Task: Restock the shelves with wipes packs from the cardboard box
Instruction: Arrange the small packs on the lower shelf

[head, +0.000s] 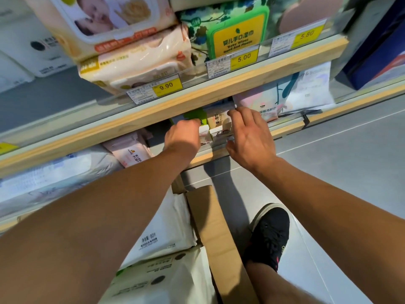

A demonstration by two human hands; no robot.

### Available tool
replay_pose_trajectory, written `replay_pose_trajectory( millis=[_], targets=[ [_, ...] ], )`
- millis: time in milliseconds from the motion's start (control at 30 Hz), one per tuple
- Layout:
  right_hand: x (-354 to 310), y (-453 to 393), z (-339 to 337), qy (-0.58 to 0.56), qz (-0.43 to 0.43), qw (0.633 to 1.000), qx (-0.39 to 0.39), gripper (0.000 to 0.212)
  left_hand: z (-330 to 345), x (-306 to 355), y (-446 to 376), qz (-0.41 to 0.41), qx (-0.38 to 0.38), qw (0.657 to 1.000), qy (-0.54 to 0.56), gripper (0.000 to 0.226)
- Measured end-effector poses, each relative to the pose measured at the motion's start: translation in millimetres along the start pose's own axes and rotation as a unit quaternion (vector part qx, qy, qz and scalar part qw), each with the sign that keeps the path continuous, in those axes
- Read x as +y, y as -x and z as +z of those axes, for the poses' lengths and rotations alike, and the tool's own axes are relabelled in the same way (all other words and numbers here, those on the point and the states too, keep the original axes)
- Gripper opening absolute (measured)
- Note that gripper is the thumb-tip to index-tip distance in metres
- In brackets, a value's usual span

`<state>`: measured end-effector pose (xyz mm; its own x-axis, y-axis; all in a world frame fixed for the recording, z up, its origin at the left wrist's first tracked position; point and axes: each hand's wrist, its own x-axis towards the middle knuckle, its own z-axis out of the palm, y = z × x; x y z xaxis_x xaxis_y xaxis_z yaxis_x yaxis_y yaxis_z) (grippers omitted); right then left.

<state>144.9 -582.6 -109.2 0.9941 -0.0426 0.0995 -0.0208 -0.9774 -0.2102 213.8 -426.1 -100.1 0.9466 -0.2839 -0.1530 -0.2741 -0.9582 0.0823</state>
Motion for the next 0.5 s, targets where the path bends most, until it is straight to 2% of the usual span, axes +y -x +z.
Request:
replay_pose_trajectory(
  millis=[67,167,300,500],
  targets=[
    [-4,0,-6,0.005,0.002,1.0,-0.003,0.07,-7,-1,5,0.01,-0.001,1.0,0.0,0.018],
    [-12,3,-24,0.01,-0.006,1.0,-0.014,0.07,-23,-5,23,0.029,-0.008,1.0,0.003,0.033],
    [-35,14,-56,-0.006,-0.006,0.999,-0.036,0.069,-58,-19,59,0.058,-0.003,0.997,0.05,0.046],
    [-97,60,-110,-0.02,-0.031,0.997,-0.067,0.066,-108,-50,143,0.091,0.036,0.991,0.091,0.046]
  ],
)
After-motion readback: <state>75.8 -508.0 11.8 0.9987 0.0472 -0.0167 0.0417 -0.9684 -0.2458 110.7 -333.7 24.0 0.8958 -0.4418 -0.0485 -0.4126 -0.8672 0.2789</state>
